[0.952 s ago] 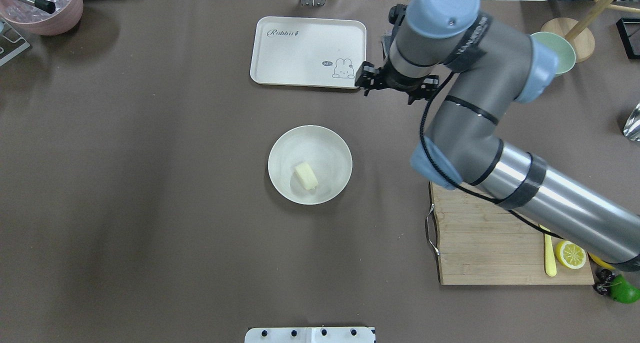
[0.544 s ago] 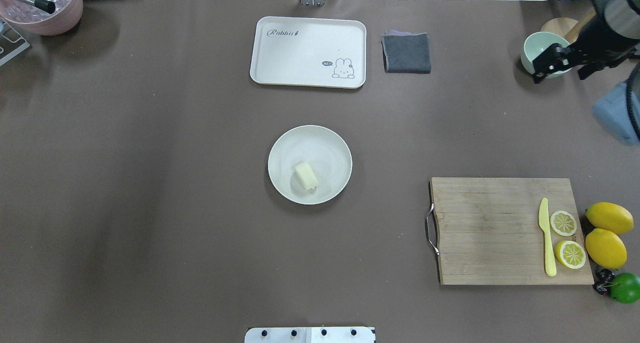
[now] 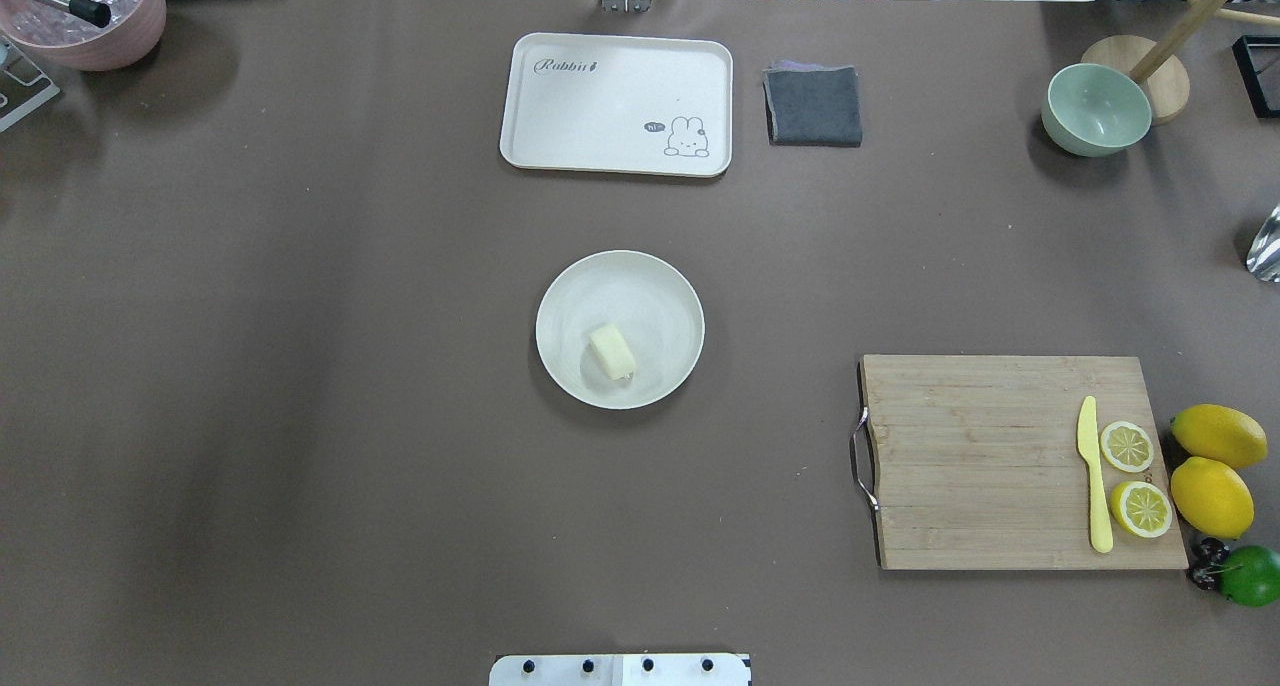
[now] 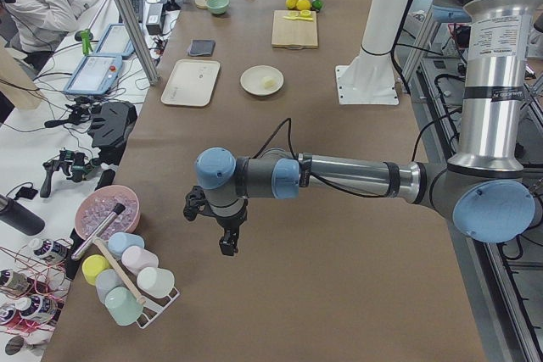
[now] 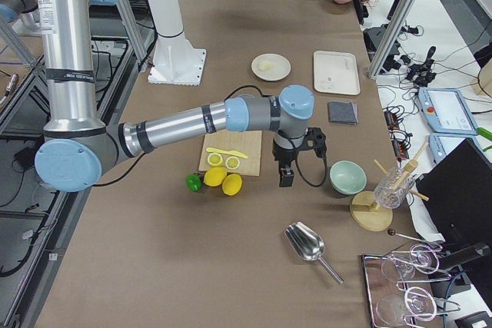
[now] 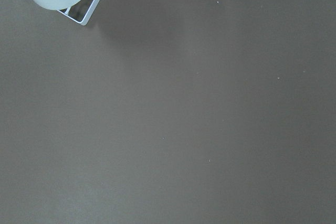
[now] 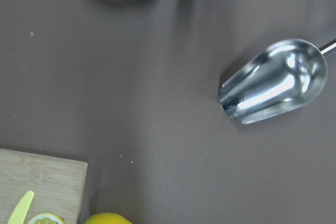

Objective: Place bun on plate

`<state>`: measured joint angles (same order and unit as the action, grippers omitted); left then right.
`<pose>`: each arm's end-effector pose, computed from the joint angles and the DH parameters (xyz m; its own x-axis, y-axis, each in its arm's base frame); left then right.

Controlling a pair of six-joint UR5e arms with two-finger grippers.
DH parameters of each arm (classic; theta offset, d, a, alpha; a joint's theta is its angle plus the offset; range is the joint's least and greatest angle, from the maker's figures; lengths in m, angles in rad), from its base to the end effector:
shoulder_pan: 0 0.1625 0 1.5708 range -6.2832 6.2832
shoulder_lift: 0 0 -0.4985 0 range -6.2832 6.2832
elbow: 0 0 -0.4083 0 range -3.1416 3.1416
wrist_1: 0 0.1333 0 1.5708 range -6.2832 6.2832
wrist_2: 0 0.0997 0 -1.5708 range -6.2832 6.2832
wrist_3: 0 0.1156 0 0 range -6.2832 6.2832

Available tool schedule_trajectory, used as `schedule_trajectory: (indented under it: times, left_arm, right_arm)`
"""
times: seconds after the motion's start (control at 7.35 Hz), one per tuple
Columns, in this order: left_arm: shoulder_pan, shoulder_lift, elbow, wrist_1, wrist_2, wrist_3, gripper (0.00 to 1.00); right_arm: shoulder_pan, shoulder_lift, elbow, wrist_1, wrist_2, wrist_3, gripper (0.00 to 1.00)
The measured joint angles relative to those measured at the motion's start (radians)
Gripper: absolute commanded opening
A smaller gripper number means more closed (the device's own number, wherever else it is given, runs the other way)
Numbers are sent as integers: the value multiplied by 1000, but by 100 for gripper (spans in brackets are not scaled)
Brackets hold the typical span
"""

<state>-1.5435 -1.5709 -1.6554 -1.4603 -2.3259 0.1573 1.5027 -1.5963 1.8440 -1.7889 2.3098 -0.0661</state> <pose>-0.0403 -0.5057 0.7132 0.7151 0.1587 -0.6807 -0.1411 0.9866 0.0819 0.0223 -0.4880 0.6432 0.7300 -0.1359 0.6698 0.1165 0.9904 0.0740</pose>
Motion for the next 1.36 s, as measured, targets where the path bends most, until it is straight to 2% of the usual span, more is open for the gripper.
schedule_trajectory:
  times: [0.41, 1.36]
  left_arm:
    - [0, 0, -3, 0, -1, 2, 98]
    - [0, 2, -1, 0, 2, 2, 98]
  right_arm:
    - [39, -137, 9, 4, 12, -30, 100]
    - [59, -153, -38, 10, 2, -38, 100]
